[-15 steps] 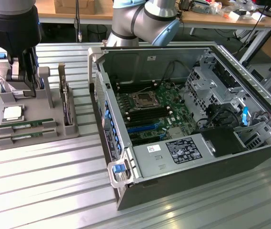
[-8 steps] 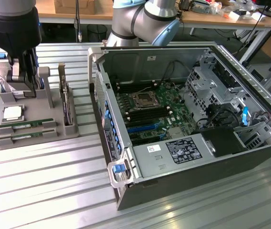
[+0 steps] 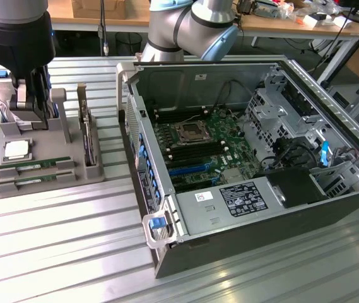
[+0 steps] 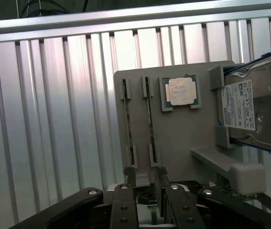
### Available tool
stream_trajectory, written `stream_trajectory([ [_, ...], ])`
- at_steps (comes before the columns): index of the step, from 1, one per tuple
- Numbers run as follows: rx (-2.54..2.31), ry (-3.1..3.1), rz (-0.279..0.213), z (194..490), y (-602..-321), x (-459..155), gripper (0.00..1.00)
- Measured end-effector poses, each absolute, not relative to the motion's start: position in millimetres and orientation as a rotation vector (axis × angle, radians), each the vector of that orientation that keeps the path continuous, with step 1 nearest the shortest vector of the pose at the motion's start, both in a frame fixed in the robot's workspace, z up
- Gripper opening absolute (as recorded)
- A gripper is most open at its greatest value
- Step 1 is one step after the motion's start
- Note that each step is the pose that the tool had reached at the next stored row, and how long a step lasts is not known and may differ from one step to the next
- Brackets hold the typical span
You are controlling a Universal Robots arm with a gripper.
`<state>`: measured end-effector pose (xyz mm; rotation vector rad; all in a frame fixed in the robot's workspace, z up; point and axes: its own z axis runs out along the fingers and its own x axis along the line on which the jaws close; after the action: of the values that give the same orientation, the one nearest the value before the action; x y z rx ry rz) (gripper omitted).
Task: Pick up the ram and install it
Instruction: 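Pick up the ram and move it above insertion slot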
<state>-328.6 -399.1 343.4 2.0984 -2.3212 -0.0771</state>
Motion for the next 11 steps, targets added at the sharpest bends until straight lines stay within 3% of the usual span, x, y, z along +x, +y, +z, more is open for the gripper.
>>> stream_trajectory([
  [11,2.248,-2.171,-0.076,339.8,-399.1,-328.7,0.30],
])
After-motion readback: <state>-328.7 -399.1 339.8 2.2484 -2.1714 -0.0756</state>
